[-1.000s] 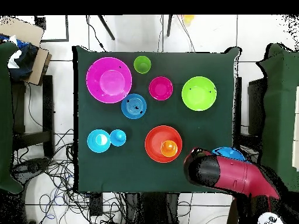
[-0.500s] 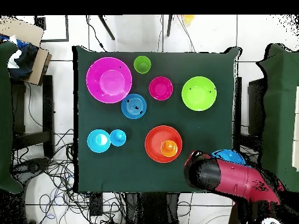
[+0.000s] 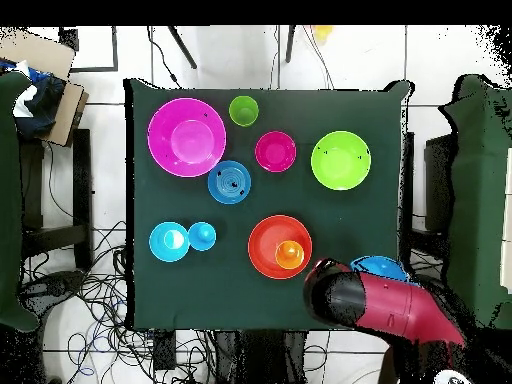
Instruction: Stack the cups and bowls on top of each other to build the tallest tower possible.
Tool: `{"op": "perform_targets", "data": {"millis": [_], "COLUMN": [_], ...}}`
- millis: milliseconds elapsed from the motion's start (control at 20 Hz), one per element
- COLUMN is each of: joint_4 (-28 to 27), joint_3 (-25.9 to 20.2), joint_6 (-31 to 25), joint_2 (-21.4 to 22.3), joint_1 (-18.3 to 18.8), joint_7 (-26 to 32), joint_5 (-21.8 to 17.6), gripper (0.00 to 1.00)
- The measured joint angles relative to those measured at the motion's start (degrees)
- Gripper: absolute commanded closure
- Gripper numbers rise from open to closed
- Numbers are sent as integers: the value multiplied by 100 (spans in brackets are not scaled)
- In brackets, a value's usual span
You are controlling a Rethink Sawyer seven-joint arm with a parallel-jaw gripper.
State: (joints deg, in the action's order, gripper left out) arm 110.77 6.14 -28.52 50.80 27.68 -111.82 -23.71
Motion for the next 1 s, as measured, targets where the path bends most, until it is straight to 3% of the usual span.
{"op": "perform_targets", "data": {"millis": [1000], "joint_4": [126], "joint_3": [5], "joint_6": [1], "joint_2": [-32], "joint_1": [-823], "joint_7": [0], "joint_5": [919], "gripper": [100]}}
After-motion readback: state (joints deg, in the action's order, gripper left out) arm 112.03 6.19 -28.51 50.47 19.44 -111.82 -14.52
